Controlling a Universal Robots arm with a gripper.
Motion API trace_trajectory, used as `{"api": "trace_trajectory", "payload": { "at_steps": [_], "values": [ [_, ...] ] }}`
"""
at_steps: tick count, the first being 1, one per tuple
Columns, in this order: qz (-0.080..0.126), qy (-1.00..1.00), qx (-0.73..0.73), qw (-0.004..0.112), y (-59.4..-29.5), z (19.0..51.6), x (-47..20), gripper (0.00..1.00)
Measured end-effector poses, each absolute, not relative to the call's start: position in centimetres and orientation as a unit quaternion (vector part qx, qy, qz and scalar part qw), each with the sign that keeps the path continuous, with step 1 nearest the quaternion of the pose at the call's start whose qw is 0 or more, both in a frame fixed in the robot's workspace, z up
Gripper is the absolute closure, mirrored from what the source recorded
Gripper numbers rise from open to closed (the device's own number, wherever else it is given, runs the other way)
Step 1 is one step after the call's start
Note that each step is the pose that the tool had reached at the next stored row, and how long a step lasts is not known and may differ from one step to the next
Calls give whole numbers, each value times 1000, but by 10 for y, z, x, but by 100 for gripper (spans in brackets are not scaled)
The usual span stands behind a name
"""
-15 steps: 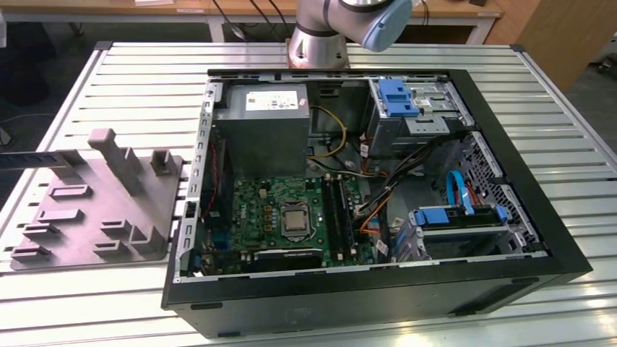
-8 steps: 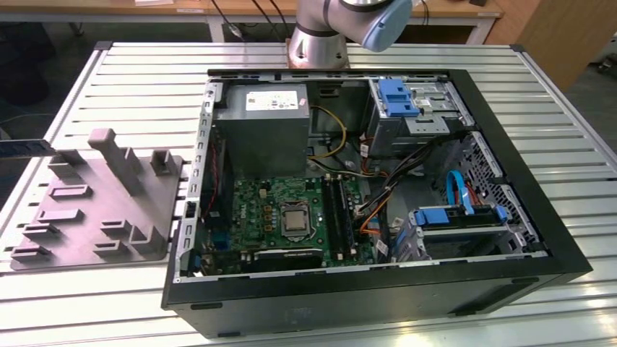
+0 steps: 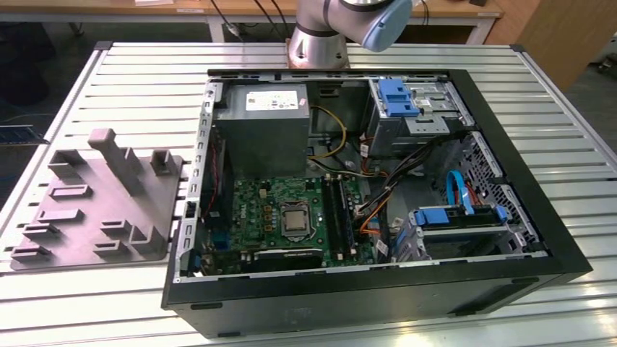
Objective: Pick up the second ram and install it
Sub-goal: 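Pick up the second ram and move it above second insertion slot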
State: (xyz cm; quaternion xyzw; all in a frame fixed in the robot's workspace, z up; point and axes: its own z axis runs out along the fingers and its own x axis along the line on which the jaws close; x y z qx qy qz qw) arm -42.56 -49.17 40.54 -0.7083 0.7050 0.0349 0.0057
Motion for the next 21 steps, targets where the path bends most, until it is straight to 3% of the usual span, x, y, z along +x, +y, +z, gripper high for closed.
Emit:
{"api": "trace_trajectory", "payload": {
  "at_steps": [21],
  "values": [
    [35,705,-708,6,-492,420,-426,89]
  ]
}}
